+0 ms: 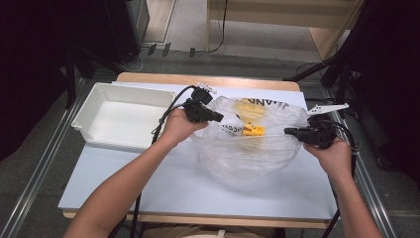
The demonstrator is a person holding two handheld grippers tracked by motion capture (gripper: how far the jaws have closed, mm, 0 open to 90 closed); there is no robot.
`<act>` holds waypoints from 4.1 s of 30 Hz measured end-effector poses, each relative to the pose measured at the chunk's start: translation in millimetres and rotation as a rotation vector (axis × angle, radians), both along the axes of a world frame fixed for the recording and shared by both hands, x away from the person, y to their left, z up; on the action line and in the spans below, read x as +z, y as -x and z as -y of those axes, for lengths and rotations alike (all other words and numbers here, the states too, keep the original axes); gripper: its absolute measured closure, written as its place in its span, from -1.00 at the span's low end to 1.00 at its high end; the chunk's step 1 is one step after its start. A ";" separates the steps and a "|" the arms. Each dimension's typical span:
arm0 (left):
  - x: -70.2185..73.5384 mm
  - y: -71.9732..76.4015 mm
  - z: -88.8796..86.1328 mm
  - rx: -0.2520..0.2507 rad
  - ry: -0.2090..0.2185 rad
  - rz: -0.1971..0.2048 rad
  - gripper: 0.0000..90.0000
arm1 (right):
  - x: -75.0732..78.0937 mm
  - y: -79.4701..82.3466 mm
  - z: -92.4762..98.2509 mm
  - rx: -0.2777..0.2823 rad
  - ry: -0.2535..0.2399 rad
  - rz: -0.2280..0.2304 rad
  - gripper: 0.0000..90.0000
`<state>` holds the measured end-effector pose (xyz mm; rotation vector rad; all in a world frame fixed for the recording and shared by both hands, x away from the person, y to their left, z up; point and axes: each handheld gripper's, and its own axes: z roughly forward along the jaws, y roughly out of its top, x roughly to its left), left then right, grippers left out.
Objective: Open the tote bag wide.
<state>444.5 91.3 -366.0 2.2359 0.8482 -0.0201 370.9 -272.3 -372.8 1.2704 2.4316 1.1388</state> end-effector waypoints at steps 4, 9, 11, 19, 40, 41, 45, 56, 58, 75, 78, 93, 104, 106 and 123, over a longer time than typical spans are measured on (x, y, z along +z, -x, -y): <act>-6.7 -4.8 -0.8 0.009 -0.008 -0.013 1.00 | -9.0 -0.5 1.3 -0.011 -0.007 -0.014 0.98; -16.7 -7.3 -0.8 0.023 -0.017 -0.022 1.00 | -18.6 -0.9 2.6 -0.018 -0.015 -0.025 0.98; -21.5 -8.7 -0.5 0.030 -0.024 -0.033 1.00 | -21.8 -0.7 3.1 -0.021 -0.013 -0.030 0.98; -34.7 -12.6 -0.4 0.052 -0.050 -0.042 1.00 | -33.4 -0.9 4.5 -0.032 -0.010 -0.038 0.98; -73.2 -35.3 -5.4 0.165 -0.084 -0.071 1.00 | -67.5 -13.5 8.8 -0.107 0.000 -0.075 0.98; -73.2 -35.3 -5.4 0.165 -0.084 -0.071 1.00 | -67.5 -13.5 8.8 -0.107 0.000 -0.075 0.98; -78.4 -37.2 -6.6 0.170 -0.112 -0.065 1.00 | -76.6 -13.5 12.2 -0.134 0.010 -0.096 0.98; -91.2 -40.5 -13.7 0.213 -0.086 -0.087 1.00 | -93.7 -13.0 16.6 -0.181 0.047 -0.134 1.00; -91.6 -40.9 -13.8 0.213 -0.084 -0.083 1.00 | -97.9 -13.1 17.3 -0.194 0.060 -0.141 1.00; -92.5 -47.4 -21.2 0.297 -0.069 -0.087 1.00 | -101.5 -7.7 46.0 -0.354 0.089 -0.085 1.00; -91.8 -48.3 -21.6 0.310 -0.080 -0.084 1.00 | -102.5 -5.6 55.9 -0.383 0.074 -0.089 1.00; -91.9 -52.0 -21.1 0.343 -0.082 -0.077 1.00 | -100.7 -6.1 59.5 -0.444 0.160 -0.066 1.00; -93.0 -50.4 -21.4 0.335 -0.080 -0.056 1.00 | -101.3 -9.4 63.3 -0.465 0.170 -0.058 1.00; -93.1 -50.8 -21.9 0.339 -0.074 -0.064 1.00 | -101.6 -9.0 62.9 -0.464 0.173 -0.054 1.00; -64.4 -43.1 -17.8 0.289 -0.036 -0.033 1.00 | -78.5 -6.8 57.7 -0.395 0.115 -0.034 1.00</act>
